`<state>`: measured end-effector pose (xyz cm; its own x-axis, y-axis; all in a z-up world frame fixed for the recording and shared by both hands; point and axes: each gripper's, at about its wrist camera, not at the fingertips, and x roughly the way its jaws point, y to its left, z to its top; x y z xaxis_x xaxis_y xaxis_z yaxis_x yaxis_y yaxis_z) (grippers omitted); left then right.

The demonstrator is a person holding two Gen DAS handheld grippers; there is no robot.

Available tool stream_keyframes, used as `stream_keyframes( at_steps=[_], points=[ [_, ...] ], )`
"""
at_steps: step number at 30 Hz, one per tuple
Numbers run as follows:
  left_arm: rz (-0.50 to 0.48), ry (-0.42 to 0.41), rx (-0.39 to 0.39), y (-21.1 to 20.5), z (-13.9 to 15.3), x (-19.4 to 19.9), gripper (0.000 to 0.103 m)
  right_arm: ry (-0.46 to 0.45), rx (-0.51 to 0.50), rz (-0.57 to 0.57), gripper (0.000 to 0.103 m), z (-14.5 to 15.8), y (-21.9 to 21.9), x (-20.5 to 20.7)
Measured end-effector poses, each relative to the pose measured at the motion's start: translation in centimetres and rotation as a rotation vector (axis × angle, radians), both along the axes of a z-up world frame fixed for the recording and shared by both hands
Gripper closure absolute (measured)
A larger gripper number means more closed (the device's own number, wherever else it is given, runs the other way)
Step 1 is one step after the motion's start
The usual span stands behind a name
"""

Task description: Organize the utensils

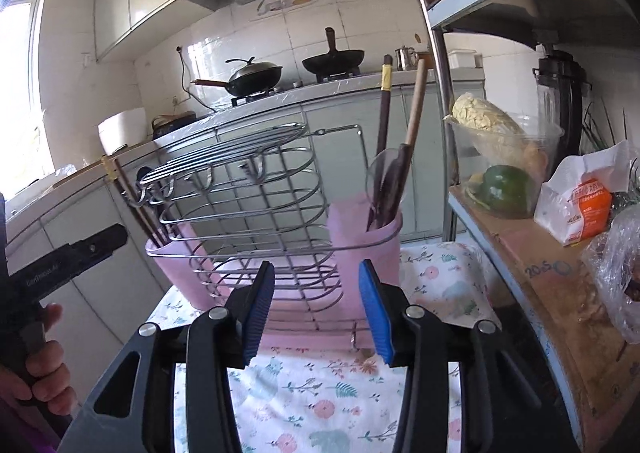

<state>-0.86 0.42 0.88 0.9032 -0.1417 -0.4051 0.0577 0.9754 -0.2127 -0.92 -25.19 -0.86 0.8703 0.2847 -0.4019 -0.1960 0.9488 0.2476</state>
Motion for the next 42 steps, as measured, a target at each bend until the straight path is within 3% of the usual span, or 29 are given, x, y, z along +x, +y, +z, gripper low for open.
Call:
stream_keyframes(
  at_steps=[15, 42],
  points=[
    [-0.019, 0.043, 0.078, -3.3, -0.3, -1.6, 0.055, 0.066, 0.013, 0.012, 0.058, -1.0, 0.2, -1.1],
    [-0.017, 0.084, 0.077, -3.4, -1.3, -2.2, 0.056, 0.081, -0.019, 0.030, 0.058, -1.3, 1.3, -1.8]
  ],
)
